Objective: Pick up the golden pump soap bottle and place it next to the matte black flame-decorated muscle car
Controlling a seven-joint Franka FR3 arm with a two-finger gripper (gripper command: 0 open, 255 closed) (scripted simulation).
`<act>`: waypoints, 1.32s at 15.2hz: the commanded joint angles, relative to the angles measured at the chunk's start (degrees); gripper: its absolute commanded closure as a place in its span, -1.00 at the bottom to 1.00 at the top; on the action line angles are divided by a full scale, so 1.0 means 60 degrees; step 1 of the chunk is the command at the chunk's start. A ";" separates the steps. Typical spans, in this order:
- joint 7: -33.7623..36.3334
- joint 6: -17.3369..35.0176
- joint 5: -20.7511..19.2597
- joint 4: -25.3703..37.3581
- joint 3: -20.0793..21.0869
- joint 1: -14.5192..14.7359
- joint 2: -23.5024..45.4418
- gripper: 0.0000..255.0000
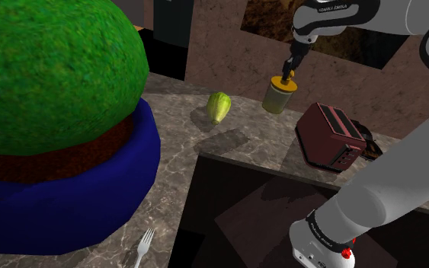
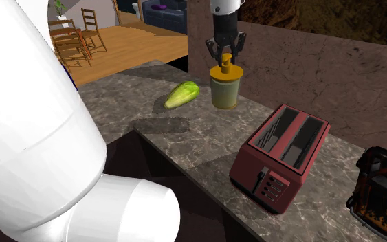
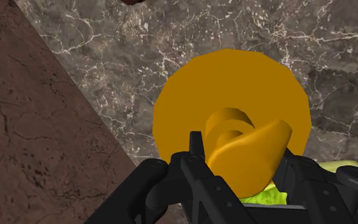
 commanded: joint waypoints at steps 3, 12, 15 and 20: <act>-0.0062 -0.0512 0.0017 0.0483 0.0009 0.0008 -0.0038 1.00; -0.0211 -0.1660 0.0075 0.1668 0.0022 0.0022 -0.0009 1.00; -0.0269 -0.2052 0.0102 0.2113 0.0022 0.0022 0.0043 1.00; -0.0376 -0.2718 0.0158 0.2918 0.0016 0.0016 0.0180 1.00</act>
